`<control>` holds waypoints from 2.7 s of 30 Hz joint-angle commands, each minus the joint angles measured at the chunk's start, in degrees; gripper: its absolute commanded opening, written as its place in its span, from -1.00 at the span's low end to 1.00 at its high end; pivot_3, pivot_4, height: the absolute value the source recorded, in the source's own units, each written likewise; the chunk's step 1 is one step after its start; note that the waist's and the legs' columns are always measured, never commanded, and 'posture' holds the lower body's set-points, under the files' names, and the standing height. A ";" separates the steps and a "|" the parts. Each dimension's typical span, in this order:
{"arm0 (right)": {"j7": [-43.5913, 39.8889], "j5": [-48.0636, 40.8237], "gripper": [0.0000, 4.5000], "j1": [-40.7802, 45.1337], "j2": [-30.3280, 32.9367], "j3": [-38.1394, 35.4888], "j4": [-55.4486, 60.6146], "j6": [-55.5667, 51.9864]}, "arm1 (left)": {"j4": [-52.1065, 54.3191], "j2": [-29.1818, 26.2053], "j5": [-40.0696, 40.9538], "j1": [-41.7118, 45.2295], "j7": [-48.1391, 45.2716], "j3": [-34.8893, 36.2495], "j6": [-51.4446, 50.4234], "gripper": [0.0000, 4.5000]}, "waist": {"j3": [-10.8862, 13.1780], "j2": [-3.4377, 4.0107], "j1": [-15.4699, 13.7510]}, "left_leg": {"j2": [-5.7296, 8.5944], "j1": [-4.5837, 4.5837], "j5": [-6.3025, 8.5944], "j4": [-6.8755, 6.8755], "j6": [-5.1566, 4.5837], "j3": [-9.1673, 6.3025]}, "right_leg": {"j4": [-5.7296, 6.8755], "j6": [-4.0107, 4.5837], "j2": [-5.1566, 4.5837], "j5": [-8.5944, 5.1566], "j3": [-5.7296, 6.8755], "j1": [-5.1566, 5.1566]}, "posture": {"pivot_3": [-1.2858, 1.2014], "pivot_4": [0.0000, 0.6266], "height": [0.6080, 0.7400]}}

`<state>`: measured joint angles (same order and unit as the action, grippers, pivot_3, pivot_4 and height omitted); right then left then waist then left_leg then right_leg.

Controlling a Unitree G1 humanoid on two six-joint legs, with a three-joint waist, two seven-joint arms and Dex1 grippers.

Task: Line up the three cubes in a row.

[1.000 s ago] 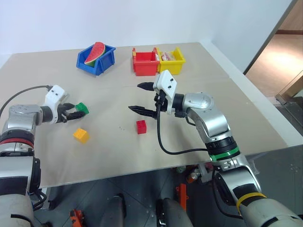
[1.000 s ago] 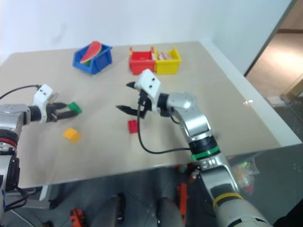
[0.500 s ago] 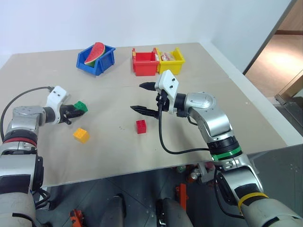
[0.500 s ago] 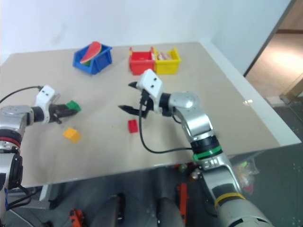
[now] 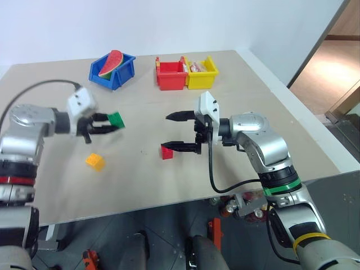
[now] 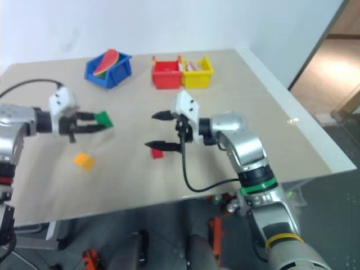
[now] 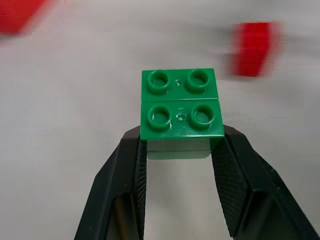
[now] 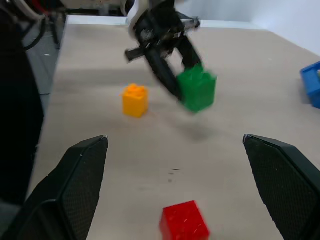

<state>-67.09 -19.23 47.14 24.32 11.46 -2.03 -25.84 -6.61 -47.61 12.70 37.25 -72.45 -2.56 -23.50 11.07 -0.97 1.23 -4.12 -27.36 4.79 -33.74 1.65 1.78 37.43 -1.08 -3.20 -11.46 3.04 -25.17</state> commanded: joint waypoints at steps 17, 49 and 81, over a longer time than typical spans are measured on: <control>-1.04 -0.16 1.00 0.61 0.91 -0.69 -1.17 2.94 | 13.97 0.52 2.29 -5.91 6.16 -2.64 -9.93 -0.43 | 0.00 0.00 -0.06 | 0.00 0.01 0.03 -0.16 0.05 -0.02 | -0.03 -0.01 0.01 0.13 -0.01 0.02 | 0.03 -0.52 1.00; -0.16 0.18 1.00 -0.69 2.08 -0.71 0.40 2.97 | 6.48 5.56 -3.22 -3.71 8.73 -8.09 -2.76 -0.43 | 0.00 0.00 -0.09 | 0.00 0.00 0.05 -0.16 0.07 -0.01 | -0.04 -0.01 -0.01 0.13 -0.01 0.00 | 0.03 -0.52 1.00; -0.62 -0.25 1.00 -1.17 2.22 -0.83 -0.32 2.57 | 17.65 0.41 5.87 -2.24 12.57 7.22 -19.22 0.98 | 0.01 0.00 -0.05 | 0.01 0.00 0.06 -0.12 0.08 -0.04 | -0.07 -0.01 -0.02 0.13 0.00 -0.02 | 0.03 -0.52 1.00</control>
<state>-67.42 -18.80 45.40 26.37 11.46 -3.51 -24.01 8.28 -47.50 17.02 35.52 -63.09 0.39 -40.76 11.07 -0.97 1.18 -4.11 -27.36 4.84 -33.86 1.73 1.74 37.35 -1.09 -3.22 -11.34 3.04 -25.18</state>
